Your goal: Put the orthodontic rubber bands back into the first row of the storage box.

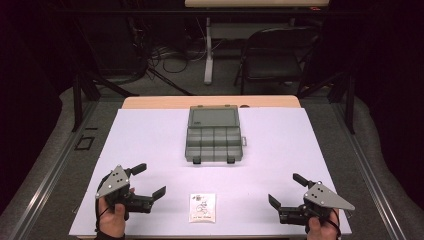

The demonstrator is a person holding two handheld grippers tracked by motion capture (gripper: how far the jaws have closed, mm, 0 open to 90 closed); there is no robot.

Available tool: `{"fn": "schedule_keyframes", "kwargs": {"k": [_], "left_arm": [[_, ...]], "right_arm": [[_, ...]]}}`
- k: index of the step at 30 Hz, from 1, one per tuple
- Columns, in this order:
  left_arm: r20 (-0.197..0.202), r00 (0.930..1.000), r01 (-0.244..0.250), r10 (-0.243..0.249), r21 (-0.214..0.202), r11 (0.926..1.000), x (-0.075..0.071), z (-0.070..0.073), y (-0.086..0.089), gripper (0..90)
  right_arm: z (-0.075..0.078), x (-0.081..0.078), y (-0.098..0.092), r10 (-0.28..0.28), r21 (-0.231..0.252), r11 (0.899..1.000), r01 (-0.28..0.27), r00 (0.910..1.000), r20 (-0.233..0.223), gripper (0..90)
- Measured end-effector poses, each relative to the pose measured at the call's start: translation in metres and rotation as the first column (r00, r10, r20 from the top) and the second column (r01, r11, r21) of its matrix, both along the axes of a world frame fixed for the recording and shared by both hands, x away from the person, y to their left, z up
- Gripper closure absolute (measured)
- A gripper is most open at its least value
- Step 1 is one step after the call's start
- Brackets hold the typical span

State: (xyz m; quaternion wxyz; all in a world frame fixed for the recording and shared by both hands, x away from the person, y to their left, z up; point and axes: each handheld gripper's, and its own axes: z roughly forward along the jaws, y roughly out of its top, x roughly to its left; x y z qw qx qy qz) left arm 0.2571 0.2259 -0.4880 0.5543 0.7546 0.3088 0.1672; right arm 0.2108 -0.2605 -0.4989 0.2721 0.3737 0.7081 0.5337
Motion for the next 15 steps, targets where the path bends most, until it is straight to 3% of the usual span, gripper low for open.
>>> {"fn": "schedule_keyframes", "kwargs": {"k": [7, 15], "left_arm": [[-0.051, 0.9987, 0.001, -0.001, -0.011, 0.9999, 0.009, 0.005, -0.004, 0.6], [-0.133, 0.9912, 0.004, -0.003, 0.005, 1.0000, 0.023, 0.003, -0.021, 0.5]], "right_arm": [[-0.001, 0.001, 0.001, 0.002, -0.003, 1.000, -0.002, 1.0000, 0.002, 0.0], [-0.001, 0.001, 0.001, 0.004, -0.001, 1.000, -0.004, 1.0000, 0.006, 0.0]]}}
